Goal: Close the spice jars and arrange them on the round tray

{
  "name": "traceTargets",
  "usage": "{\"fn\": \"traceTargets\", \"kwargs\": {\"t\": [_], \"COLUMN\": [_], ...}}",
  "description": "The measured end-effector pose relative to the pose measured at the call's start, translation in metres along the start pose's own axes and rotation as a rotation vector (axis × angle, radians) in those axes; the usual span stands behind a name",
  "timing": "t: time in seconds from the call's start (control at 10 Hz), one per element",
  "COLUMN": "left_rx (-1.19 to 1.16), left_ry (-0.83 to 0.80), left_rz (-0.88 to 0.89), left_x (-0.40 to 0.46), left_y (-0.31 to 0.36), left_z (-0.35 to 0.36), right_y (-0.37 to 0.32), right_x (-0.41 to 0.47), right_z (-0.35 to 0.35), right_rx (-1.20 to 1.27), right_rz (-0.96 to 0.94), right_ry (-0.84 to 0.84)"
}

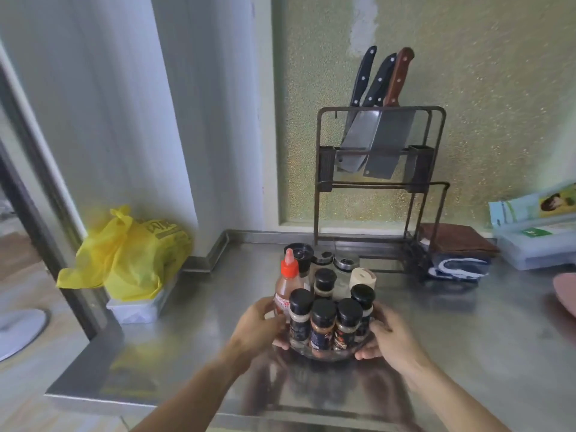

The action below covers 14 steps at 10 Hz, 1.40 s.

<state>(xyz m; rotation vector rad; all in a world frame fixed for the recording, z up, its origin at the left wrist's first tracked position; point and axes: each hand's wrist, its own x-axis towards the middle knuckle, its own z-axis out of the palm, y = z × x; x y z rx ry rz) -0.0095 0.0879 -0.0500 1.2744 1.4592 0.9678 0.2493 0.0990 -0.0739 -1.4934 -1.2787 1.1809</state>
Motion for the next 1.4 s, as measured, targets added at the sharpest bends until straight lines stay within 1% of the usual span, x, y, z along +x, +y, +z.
{"fn": "traceTargets", "kwargs": {"t": [0.2, 0.3, 0.5, 0.6, 0.7, 1.1, 1.2, 1.3, 1.4], "left_rx": [0.053, 0.037, 0.005, -0.038, -0.058, 0.031, 0.066, 0.088, 0.105], "left_ry": [0.040, 0.052, 0.063, 0.086, 0.070, 0.114, 0.161, 0.194, 0.300], "left_rz": [-0.008, -0.012, -0.047, -0.069, -0.075, -0.083, -0.090, -0.105, -0.100], "left_x": [0.048, 0.078, 0.138, 0.160, 0.170, 0.179, 0.176, 0.162, 0.144], "left_y": [-0.003, -0.003, -0.007, -0.014, -0.021, -0.030, -0.025, -0.023, -0.018], "left_z": [-0.077, -0.104, -0.135, -0.141, -0.146, -0.149, -0.145, -0.140, -0.140], "right_y": [-0.037, -0.047, -0.069, -0.072, -0.071, -0.066, -0.073, -0.070, -0.074], "right_x": [0.040, 0.069, 0.117, 0.139, 0.152, 0.155, 0.147, 0.139, 0.124], "right_z": [0.076, 0.106, 0.144, 0.155, 0.165, 0.177, 0.176, 0.173, 0.164], "right_rx": [-0.007, -0.017, -0.080, -0.125, -0.155, -0.052, -0.040, 0.032, -0.018], "right_rz": [-0.019, -0.016, -0.025, -0.041, -0.041, -0.001, 0.039, 0.107, 0.131], "right_ry": [-0.051, -0.042, -0.028, -0.018, -0.014, -0.002, 0.010, 0.019, 0.046]}}
